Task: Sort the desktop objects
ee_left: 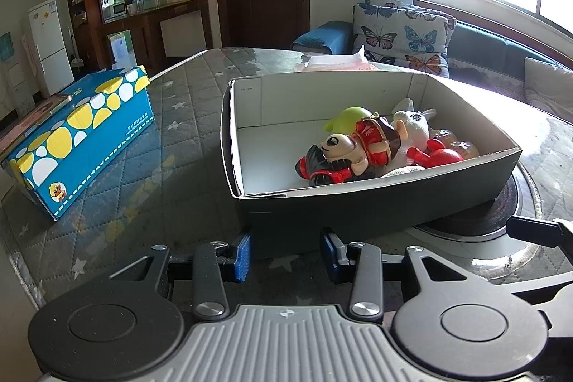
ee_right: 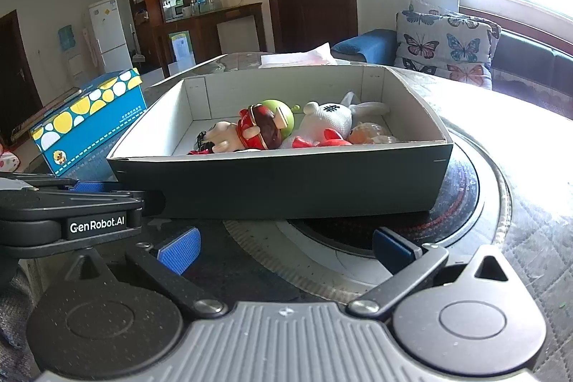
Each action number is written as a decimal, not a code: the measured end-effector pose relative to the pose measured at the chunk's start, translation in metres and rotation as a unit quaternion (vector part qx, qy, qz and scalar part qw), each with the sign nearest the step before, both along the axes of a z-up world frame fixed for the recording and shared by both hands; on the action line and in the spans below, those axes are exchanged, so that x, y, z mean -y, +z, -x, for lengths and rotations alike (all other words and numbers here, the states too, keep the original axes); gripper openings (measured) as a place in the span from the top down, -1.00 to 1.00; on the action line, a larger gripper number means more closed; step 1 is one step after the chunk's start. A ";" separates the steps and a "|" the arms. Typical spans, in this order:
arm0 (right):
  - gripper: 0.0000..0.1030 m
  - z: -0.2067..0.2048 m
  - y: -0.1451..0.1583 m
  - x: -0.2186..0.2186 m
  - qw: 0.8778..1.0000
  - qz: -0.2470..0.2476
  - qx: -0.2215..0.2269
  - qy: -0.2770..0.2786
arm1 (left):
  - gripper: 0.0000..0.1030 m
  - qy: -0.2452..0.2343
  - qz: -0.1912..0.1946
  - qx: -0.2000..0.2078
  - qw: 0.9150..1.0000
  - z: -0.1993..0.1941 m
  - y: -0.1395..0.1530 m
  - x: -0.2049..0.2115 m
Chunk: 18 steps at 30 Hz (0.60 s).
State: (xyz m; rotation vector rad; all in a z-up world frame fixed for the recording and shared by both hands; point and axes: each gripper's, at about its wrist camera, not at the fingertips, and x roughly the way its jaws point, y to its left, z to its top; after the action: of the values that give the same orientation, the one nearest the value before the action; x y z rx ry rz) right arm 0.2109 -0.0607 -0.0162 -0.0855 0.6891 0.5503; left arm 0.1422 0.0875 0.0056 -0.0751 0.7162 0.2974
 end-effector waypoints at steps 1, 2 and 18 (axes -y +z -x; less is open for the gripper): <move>-1.00 0.000 0.000 0.000 1.000 0.001 0.001 0.000 | 0.18 0.000 0.000 0.000 1.000 0.000 0.000 0.000; -1.00 0.000 0.000 0.000 1.000 0.002 0.002 0.000 | 0.18 0.001 0.001 0.000 1.000 0.000 0.000 0.000; -1.00 0.001 0.001 0.001 1.000 0.001 0.004 0.000 | 0.18 0.008 0.001 -0.001 1.000 0.001 0.000 0.000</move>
State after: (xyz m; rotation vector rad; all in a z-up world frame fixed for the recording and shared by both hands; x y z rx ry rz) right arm 0.2094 -0.0613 -0.0149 -0.0902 0.6824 0.5484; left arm 0.1413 0.0877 0.0056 -0.0821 0.7177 0.3121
